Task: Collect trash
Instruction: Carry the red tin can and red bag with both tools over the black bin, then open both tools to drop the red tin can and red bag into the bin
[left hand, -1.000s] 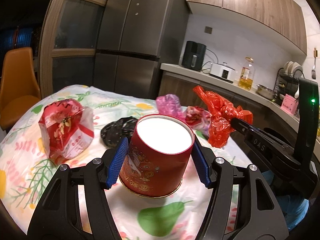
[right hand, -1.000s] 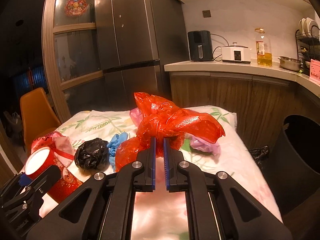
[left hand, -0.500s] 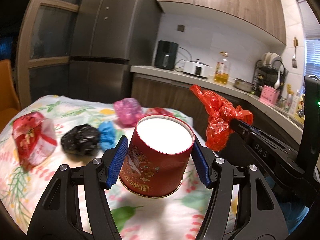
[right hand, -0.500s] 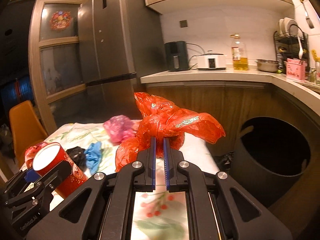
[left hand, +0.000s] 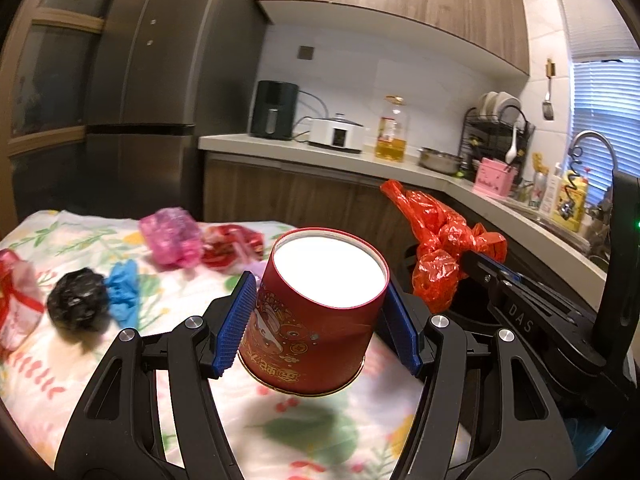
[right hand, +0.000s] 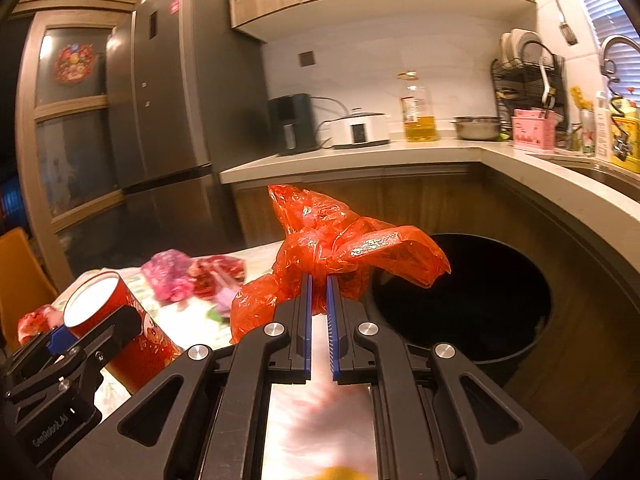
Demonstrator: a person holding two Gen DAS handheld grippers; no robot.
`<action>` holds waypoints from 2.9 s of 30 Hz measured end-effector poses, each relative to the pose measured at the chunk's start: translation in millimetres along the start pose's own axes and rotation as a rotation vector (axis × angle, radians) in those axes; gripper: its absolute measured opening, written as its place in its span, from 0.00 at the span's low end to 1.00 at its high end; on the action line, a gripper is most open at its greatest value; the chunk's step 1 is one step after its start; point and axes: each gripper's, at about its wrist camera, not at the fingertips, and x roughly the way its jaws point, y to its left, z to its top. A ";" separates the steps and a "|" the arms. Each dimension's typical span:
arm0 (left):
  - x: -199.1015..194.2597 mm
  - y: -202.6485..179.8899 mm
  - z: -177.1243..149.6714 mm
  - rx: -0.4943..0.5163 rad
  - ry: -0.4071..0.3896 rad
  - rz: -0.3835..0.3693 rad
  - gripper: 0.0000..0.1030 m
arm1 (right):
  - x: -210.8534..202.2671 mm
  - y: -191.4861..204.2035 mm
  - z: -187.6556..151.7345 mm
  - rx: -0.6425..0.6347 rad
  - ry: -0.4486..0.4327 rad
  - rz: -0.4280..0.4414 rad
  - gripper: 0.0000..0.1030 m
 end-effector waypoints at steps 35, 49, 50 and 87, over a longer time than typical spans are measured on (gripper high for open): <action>110.2 -128.0 22.2 0.086 -0.014 -0.244 0.60 | 10.0 -122.1 10.8 0.090 -0.025 -0.258 0.08; 140.0 -142.1 13.8 0.089 0.016 -0.274 0.60 | 20.0 -133.1 10.7 0.095 -0.006 -0.264 0.08; 140.9 -142.4 13.3 0.089 0.018 -0.275 0.60 | 20.4 -133.1 10.8 0.095 -0.007 -0.265 0.08; 139.2 -108.8 -8.9 0.062 0.090 -0.167 0.88 | 19.7 -133.1 6.0 0.090 0.026 -0.245 0.57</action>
